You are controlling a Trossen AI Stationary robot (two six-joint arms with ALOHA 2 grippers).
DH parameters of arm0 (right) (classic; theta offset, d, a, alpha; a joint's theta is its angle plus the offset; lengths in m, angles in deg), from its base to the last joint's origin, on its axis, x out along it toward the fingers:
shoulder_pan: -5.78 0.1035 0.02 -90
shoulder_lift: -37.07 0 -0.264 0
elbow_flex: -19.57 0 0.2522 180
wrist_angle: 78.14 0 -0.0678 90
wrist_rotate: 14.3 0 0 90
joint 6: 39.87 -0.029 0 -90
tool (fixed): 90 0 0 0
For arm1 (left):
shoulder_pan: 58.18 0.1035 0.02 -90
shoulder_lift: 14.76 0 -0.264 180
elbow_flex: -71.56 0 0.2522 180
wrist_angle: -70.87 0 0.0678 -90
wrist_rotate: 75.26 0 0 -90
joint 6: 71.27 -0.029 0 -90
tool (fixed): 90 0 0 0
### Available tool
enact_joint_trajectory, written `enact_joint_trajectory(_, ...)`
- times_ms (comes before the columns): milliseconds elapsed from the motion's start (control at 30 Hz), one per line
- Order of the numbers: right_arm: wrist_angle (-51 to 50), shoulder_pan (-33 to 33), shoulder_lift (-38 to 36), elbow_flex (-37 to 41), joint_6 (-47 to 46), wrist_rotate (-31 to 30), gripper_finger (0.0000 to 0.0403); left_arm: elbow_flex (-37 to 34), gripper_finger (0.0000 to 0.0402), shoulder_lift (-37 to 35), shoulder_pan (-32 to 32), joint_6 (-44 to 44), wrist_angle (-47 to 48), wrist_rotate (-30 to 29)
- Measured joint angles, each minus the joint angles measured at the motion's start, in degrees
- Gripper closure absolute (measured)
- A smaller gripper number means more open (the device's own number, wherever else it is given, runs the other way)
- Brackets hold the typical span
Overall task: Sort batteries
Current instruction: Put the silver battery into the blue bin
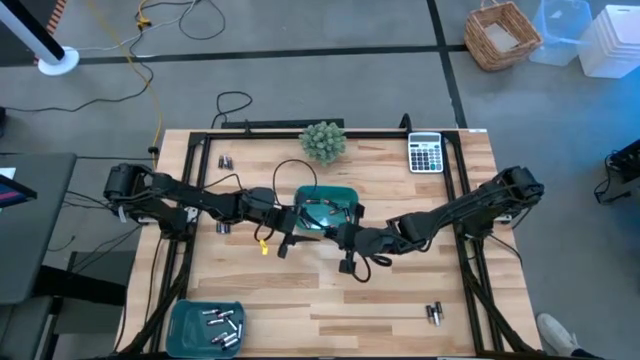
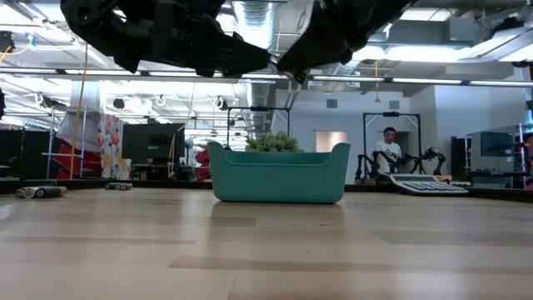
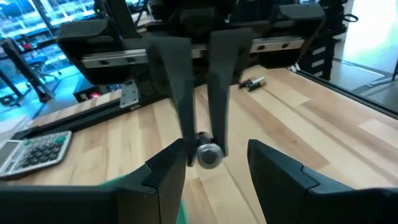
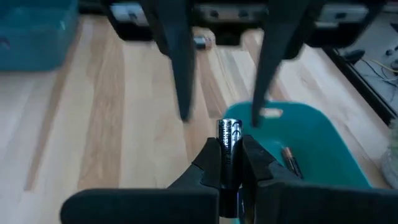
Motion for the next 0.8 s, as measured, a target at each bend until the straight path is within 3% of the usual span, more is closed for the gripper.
enact_joint_trajectory(567, -0.2, -0.7, 0.0, 0.0, 0.3, 1.3, 0.0376, 2.0, 0.0235, 4.8, 0.0, 0.8, -2.4, -0.4)
enact_joint_trajectory(800, -1.1, -0.7, 0.0, 0.0, -0.1, 1.3, 0.0376, 2.0, 0.0263, 4.7, 0.0, 0.5, -2.6, -0.5)
